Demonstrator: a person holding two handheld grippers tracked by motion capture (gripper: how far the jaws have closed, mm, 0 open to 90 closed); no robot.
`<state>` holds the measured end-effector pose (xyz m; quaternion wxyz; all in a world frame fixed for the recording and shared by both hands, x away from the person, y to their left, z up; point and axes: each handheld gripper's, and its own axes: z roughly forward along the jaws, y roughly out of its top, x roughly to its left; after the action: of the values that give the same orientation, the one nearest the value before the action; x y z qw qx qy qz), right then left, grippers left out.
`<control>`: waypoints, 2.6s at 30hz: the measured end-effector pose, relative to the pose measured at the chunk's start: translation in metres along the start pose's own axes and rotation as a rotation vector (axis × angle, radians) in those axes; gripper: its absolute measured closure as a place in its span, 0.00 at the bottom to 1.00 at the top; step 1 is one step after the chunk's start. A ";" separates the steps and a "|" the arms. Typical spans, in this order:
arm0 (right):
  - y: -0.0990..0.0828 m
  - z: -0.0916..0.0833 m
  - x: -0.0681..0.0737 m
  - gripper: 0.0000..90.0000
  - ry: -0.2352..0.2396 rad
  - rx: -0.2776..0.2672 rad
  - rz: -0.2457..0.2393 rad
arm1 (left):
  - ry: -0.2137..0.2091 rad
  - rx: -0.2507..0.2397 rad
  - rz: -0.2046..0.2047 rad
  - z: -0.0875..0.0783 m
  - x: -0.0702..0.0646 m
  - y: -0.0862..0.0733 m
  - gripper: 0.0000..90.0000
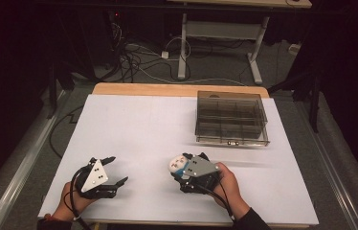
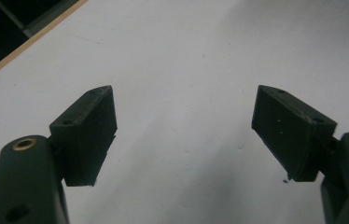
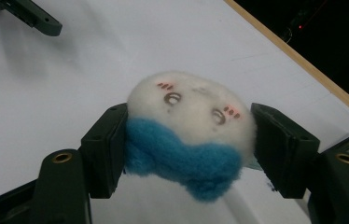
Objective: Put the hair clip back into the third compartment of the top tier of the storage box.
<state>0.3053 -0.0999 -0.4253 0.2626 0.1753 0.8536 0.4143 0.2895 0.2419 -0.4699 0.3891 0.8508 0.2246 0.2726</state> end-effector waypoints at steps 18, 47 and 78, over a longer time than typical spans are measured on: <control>-0.001 -0.032 -0.028 0.36 -0.092 -0.035 0.003 | 0.005 0.001 0.001 0.000 0.000 0.000 0.24; -0.037 -0.088 -0.097 0.36 -0.347 0.018 0.099 | -0.002 0.008 0.007 0.001 -0.001 0.000 0.24; -0.079 -0.086 -0.166 0.36 -0.458 0.124 0.324 | -0.020 0.029 0.012 0.009 -0.006 0.002 0.24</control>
<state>0.3809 -0.2858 -0.3937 0.3678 0.4141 0.7567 0.3473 0.2912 0.2328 -0.4746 0.3775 0.8603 0.2197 0.2630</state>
